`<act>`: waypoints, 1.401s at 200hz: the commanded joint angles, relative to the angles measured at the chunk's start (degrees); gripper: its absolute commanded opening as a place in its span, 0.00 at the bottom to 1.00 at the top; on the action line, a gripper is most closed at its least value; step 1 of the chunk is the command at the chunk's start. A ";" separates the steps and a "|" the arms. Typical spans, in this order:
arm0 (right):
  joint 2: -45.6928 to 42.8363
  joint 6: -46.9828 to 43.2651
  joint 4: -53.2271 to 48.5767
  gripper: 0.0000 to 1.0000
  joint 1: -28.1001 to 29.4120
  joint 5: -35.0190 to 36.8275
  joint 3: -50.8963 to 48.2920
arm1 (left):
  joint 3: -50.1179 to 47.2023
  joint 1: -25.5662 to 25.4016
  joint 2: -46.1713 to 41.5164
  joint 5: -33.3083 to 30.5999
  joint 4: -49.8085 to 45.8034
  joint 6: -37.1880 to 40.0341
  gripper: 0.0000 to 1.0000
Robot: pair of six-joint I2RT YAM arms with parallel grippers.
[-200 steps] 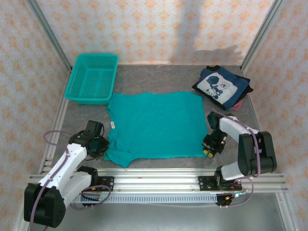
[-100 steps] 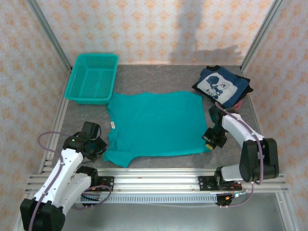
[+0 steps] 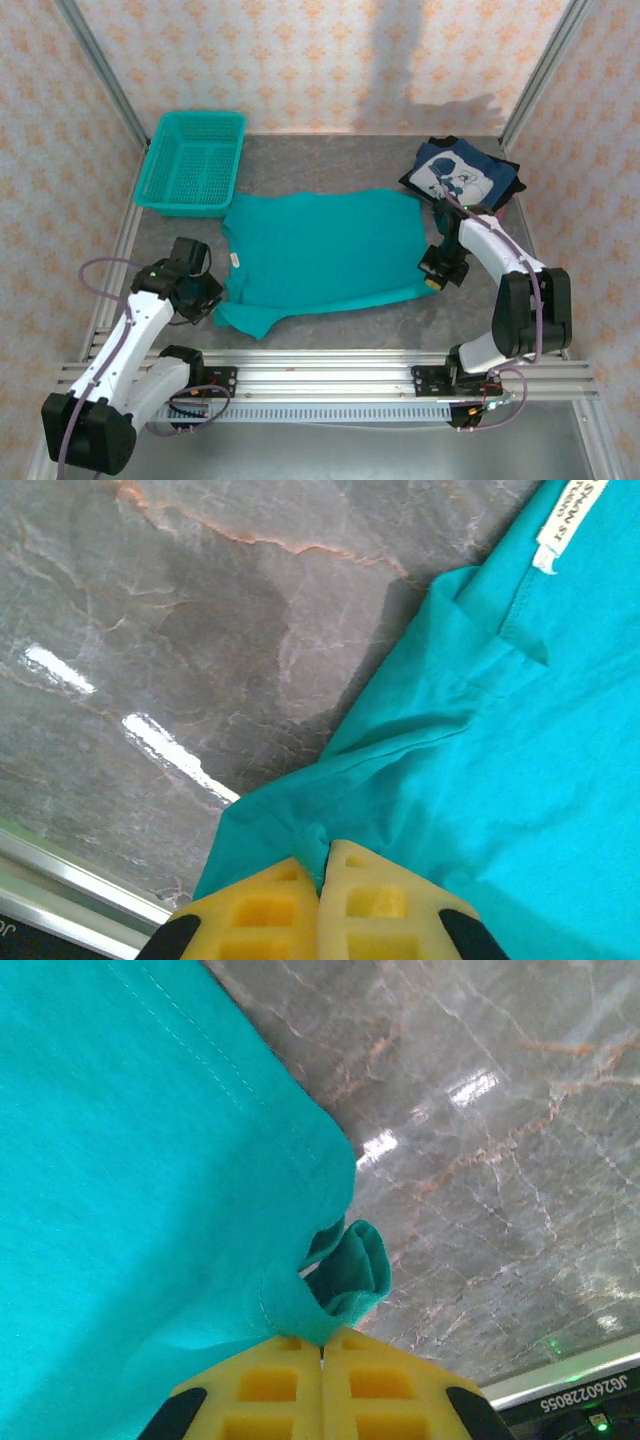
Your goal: Fold and stack the t-shirts
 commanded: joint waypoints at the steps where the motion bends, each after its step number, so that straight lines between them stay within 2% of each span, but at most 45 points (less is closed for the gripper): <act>1: 0.04 -2.17 -2.97 0.00 0.17 3.57 1.74 | 1.39 -0.46 -0.38 -0.41 -0.85 2.50 0.03; 54: -5.87 -3.45 -7.59 0.00 -4.83 8.36 -1.83 | -4.85 -0.57 -4.13 2.19 2.29 1.38 0.02; 88: -5.85 -1.25 -4.31 0.00 -5.34 4.90 -7.10 | -7.86 -2.82 -1.24 2.93 3.27 -0.04 0.04; 101: -5.25 -0.05 -2.36 0.00 -5.36 3.82 -9.05 | -8.00 -3.48 -1.21 4.04 5.29 -0.15 0.17; 106: -4.98 0.11 -2.03 0.00 -5.36 3.81 -9.38 | -7.80 -3.67 -1.36 4.24 5.73 -0.37 0.28; 114: -4.61 0.03 -1.78 0.00 -5.36 3.98 -9.43 | -7.10 -3.70 -1.47 4.45 6.54 -0.73 0.51; 119: -4.59 -0.04 -1.73 0.00 -5.37 4.05 -9.34 | -6.11 -3.68 -1.41 4.17 6.88 -0.71 0.60; 127: -4.60 -0.11 -1.81 0.00 -5.33 4.29 -9.03 | -3.86 -3.69 -1.05 3.24 6.98 -0.67 0.67; 143: -4.63 -0.63 -2.25 0.00 -5.34 4.77 -8.32 | 1.58 -3.66 1.84 1.47 7.68 -0.09 0.73; 165: -4.59 -1.00 -2.18 0.00 -5.36 4.43 -8.51 | 8.80 -4.67 11.10 1.21 8.72 4.67 0.73; 203: -4.18 -1.81 -1.99 0.00 -5.43 4.16 -8.27 | 17.89 -6.69 28.36 -1.43 4.89 15.20 0.68; 240: -4.17 -1.91 -1.46 0.00 -5.37 3.90 -8.56 | 20.33 -8.81 35.80 -1.66 5.41 19.79 0.63; 280: -4.41 -1.63 -1.12 0.00 -5.37 3.64 -8.38 | 21.58 -11.21 43.19 -4.25 4.35 21.76 0.49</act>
